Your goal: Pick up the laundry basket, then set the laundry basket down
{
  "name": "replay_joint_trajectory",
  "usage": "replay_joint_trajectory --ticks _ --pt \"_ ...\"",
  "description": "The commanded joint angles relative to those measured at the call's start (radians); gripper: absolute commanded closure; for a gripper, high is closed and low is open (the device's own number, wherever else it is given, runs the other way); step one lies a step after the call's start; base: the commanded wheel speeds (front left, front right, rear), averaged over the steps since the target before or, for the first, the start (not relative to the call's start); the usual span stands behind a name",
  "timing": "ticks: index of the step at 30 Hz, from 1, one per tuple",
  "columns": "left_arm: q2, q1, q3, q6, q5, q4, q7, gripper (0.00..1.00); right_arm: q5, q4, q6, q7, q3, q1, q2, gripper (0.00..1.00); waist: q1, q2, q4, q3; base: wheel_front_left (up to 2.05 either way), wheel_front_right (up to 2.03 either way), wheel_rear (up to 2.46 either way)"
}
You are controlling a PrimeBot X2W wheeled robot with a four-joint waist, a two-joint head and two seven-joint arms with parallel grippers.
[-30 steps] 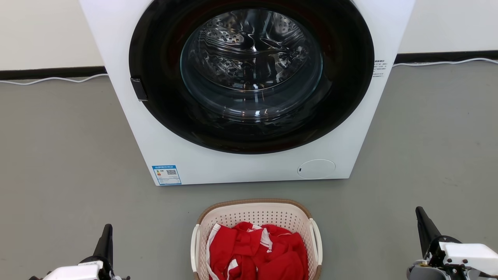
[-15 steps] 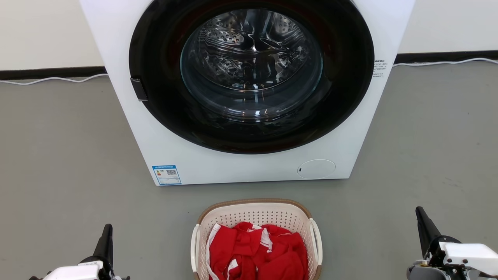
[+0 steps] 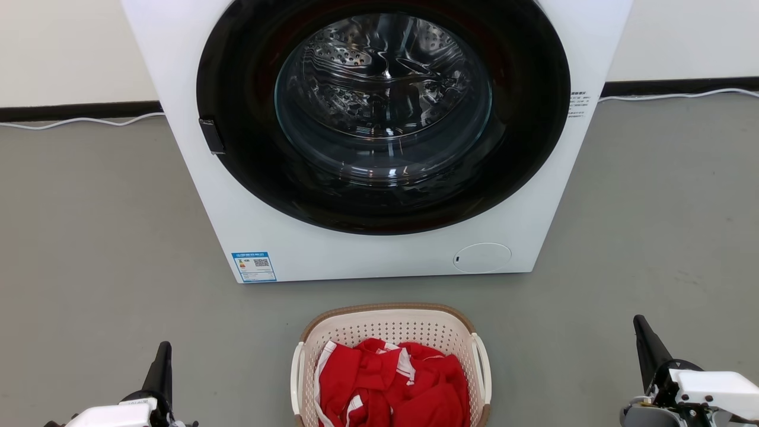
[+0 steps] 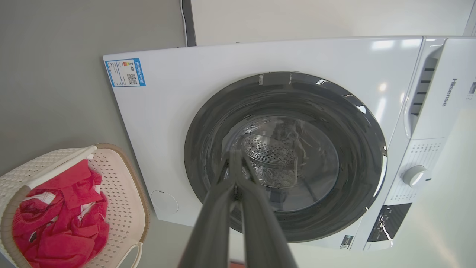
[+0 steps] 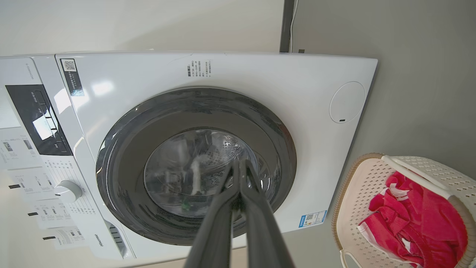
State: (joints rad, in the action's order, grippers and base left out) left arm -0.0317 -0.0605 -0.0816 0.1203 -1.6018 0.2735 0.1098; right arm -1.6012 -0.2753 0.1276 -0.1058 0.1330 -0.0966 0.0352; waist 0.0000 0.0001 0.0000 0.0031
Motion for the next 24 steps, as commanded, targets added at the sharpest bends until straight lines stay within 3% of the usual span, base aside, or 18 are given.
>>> replay_joint_trajectory --ticks 1,24 --pt "-0.018 -0.047 -0.032 0.010 -0.007 -0.028 0.003 1.00 -0.008 0.031 0.003 -0.007 -0.019 -0.011 0.015 1.00 0.0000 -0.0001 0.000 0.000 0.00 0.00 0.00" --pt "-0.018 -0.047 -0.032 0.010 -0.007 -0.028 0.003 1.00 -0.008 0.031 0.003 -0.007 -0.019 -0.011 0.015 1.00 0.0000 -0.0001 0.000 0.000 0.00 0.00 0.00"
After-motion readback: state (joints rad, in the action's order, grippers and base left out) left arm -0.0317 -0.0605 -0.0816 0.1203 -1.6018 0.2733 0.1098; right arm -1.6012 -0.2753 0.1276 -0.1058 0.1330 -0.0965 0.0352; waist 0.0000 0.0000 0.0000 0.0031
